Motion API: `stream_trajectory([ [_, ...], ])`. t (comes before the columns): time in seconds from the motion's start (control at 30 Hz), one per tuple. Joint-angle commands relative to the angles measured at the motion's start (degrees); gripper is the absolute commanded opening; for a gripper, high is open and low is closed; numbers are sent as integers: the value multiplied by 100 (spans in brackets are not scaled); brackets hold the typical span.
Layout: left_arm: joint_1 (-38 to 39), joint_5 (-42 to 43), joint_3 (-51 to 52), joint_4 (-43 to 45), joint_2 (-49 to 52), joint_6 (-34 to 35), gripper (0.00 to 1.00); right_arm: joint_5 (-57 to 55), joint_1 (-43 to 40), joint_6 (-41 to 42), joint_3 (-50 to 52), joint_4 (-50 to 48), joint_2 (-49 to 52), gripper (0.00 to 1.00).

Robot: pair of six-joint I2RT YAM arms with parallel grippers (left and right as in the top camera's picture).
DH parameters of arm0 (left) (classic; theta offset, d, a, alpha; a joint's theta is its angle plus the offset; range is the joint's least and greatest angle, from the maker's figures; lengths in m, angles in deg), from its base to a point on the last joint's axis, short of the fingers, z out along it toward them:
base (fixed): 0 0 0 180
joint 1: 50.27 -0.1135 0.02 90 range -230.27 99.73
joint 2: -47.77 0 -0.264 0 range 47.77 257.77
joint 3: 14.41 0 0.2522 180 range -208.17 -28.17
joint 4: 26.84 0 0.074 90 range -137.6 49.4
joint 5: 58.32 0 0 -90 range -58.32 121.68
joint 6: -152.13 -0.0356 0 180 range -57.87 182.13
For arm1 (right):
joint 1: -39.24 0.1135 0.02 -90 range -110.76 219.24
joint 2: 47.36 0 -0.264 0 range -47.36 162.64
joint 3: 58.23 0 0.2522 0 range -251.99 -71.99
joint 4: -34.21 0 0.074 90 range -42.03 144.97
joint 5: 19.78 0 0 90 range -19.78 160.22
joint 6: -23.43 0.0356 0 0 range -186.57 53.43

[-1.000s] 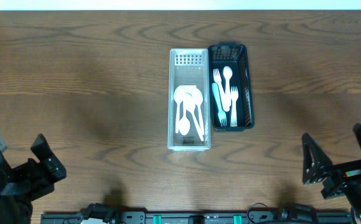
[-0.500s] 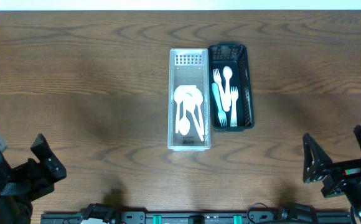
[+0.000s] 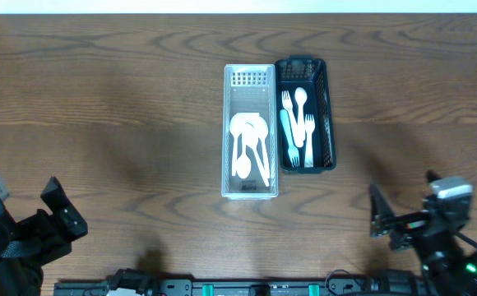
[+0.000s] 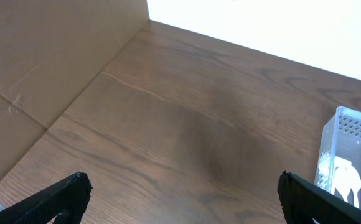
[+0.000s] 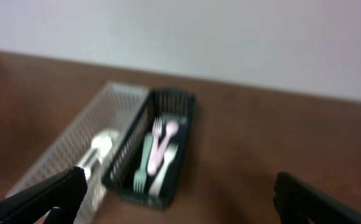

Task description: Pack container

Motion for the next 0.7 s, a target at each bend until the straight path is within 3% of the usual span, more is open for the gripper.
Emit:
stream_trajectory([
  [0.0,-35,-70,28,-20,37,-11,98,-90,103,-48,796,-92,-378,99],
  [0.27,-35,-70,28,-17,37,-11,98,-83,111,-44,2433,-627,-1276,99],
  [0.67,-35,-70,28,-17,37,-11,98,-83,181,-44,3320,-654,-1698,99],
])
